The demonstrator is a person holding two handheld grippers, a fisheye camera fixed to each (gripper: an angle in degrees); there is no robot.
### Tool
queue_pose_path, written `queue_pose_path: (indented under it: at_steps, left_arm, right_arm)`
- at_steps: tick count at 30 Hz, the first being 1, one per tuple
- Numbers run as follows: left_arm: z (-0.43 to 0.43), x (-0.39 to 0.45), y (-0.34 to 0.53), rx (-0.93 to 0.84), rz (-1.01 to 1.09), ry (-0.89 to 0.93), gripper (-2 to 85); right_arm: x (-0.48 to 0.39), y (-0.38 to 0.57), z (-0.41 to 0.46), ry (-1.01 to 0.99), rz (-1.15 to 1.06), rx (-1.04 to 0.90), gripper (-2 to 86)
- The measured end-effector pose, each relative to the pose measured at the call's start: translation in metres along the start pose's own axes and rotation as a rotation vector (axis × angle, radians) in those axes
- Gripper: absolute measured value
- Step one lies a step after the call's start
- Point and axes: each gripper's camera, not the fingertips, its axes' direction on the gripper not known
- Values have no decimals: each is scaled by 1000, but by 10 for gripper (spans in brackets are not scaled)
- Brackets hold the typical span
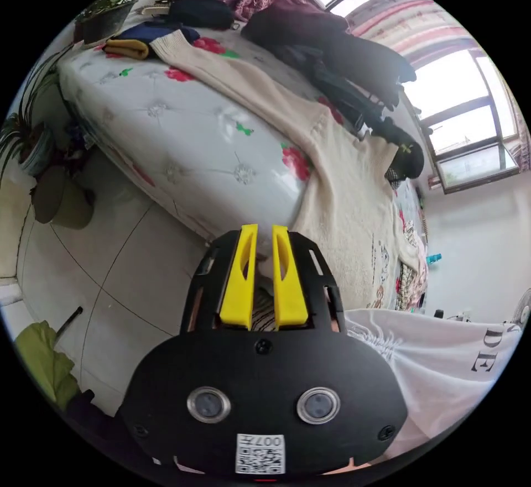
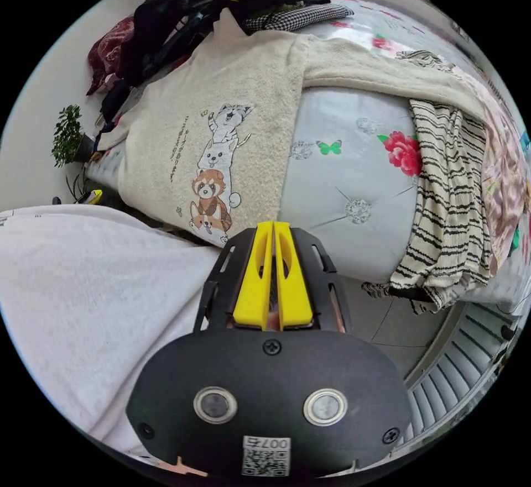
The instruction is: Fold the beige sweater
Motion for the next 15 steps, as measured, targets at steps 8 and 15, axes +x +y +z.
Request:
queue_pose_path:
  at_steps: [8, 15]
  left_arm:
    - [-28, -114, -186, 185, -169, 75, 142]
    - [-11, -209, -299, 276, -395, 106, 156]
  right_arm:
    - [-18, -37, -42, -82, 163, 120, 127]
    - [-70, -51, -64, -110, 162, 135, 113]
